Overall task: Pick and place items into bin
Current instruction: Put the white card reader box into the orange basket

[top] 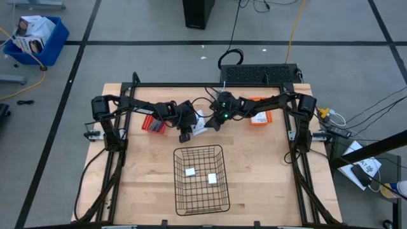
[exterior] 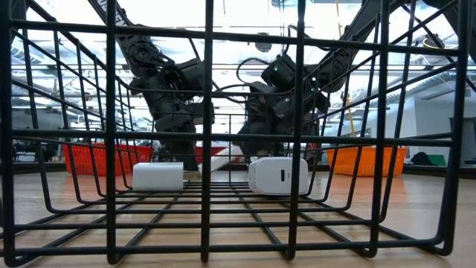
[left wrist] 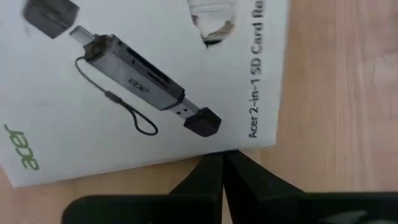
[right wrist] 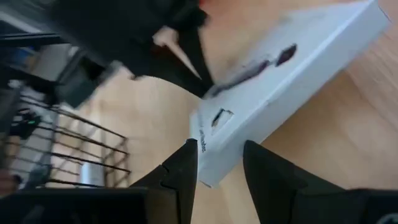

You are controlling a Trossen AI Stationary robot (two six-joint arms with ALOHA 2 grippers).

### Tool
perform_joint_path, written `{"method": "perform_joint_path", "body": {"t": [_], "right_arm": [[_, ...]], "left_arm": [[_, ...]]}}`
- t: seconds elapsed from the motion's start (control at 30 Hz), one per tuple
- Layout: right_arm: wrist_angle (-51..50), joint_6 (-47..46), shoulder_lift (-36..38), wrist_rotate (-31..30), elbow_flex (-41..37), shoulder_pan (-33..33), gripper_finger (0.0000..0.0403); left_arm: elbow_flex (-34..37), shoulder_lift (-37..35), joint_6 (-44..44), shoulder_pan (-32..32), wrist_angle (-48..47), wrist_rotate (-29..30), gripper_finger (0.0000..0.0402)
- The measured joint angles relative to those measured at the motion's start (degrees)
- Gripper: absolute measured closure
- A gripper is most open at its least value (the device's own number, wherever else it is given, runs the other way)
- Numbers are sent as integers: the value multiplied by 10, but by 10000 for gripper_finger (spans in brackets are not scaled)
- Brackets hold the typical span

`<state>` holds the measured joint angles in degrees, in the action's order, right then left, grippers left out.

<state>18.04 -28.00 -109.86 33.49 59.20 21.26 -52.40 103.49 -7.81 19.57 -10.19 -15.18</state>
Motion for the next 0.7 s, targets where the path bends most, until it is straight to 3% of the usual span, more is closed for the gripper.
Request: {"method": "perform_joint_path", "body": {"t": [0.27, 0.57, 0.7], "right_arm": [[60, 3, -2, 41, 1, -16, 282], [18, 33, -1, -32, 1, -21, 282], [20, 28, -1, -31, 2, -20, 282]], "left_arm": [[-3, 1, 1, 1, 27, 10, 394], [-2, 1, 9, 0, 37, 7, 395], [-2, 1, 11, 0, 41, 5, 394]]}}
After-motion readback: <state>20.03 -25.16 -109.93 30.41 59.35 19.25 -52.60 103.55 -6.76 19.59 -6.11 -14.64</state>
